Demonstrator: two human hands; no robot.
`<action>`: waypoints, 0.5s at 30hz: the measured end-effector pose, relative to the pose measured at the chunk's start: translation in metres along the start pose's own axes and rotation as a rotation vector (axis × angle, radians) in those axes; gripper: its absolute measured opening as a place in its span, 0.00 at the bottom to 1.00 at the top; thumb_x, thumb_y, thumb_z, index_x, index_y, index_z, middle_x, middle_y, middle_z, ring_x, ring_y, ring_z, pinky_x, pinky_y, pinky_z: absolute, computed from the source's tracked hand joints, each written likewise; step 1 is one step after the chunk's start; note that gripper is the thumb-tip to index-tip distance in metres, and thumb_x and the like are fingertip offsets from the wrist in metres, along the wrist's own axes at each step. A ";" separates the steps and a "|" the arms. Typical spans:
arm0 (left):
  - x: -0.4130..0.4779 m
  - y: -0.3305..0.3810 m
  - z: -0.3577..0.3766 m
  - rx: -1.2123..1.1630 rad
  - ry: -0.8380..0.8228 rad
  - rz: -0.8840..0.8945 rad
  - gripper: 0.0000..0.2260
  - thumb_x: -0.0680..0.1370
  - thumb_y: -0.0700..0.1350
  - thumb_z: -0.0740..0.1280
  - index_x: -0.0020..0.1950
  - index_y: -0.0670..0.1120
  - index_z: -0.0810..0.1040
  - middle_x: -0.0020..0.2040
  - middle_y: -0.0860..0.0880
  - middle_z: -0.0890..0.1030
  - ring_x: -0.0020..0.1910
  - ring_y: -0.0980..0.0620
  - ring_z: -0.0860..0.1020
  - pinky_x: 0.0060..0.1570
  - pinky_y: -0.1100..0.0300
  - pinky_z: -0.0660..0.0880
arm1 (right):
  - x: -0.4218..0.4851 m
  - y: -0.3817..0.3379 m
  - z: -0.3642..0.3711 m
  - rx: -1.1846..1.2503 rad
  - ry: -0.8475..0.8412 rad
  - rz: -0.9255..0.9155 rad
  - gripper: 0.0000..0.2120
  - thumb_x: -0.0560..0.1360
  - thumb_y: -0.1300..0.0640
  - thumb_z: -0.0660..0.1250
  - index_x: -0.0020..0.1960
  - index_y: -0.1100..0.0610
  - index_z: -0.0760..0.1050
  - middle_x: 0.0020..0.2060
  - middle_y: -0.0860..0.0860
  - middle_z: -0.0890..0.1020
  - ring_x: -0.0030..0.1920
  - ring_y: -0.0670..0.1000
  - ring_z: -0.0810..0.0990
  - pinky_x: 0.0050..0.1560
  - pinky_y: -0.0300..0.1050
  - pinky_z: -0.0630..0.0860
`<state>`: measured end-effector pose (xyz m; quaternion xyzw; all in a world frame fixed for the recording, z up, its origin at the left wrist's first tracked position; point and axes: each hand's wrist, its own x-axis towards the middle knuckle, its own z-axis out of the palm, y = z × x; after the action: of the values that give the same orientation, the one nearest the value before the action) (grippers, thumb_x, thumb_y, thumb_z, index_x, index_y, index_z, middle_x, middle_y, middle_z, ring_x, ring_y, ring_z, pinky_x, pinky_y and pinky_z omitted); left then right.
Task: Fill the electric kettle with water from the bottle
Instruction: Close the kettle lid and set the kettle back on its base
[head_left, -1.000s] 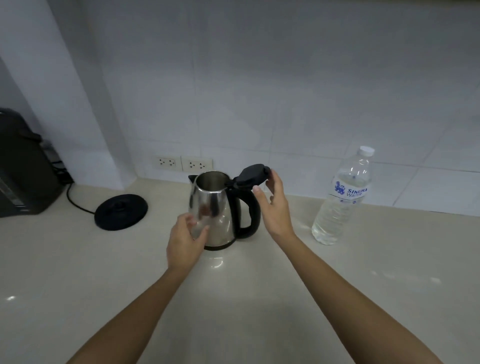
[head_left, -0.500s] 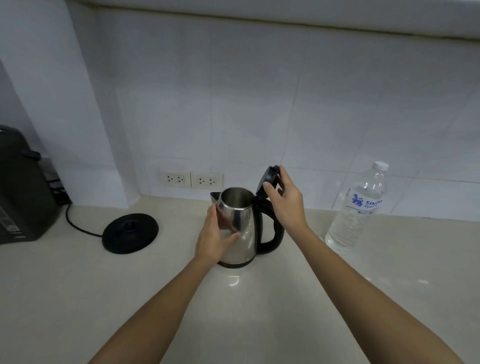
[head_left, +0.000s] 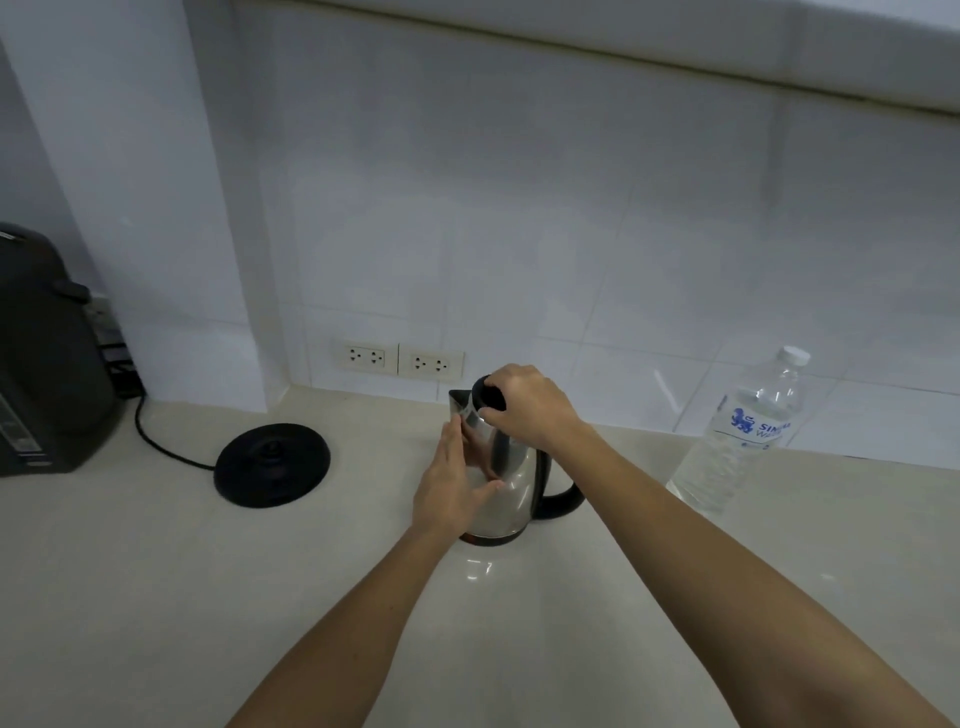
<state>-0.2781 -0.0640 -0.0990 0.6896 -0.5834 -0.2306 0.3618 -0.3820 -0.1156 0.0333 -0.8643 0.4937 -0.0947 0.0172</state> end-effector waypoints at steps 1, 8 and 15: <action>0.000 -0.001 -0.001 0.005 -0.002 -0.002 0.49 0.71 0.57 0.73 0.78 0.56 0.41 0.79 0.52 0.58 0.72 0.48 0.68 0.66 0.50 0.72 | 0.001 0.001 0.001 -0.003 -0.021 0.003 0.13 0.75 0.51 0.65 0.56 0.57 0.78 0.53 0.53 0.79 0.55 0.55 0.76 0.53 0.50 0.76; -0.002 -0.001 -0.002 0.009 0.008 0.019 0.50 0.70 0.56 0.74 0.79 0.54 0.41 0.78 0.51 0.59 0.72 0.48 0.69 0.64 0.51 0.73 | 0.010 0.010 0.005 0.359 0.045 0.325 0.27 0.76 0.39 0.59 0.69 0.53 0.71 0.65 0.54 0.77 0.65 0.57 0.74 0.63 0.56 0.72; -0.001 -0.001 -0.004 0.013 0.000 0.002 0.50 0.69 0.56 0.75 0.79 0.54 0.43 0.76 0.51 0.63 0.68 0.48 0.73 0.62 0.52 0.74 | 0.016 0.011 0.016 0.266 0.087 0.427 0.20 0.77 0.45 0.58 0.62 0.55 0.76 0.52 0.56 0.83 0.52 0.57 0.78 0.47 0.46 0.70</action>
<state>-0.2743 -0.0616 -0.0972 0.6912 -0.5857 -0.2263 0.3578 -0.3807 -0.1360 0.0188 -0.7257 0.6485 -0.1903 0.1289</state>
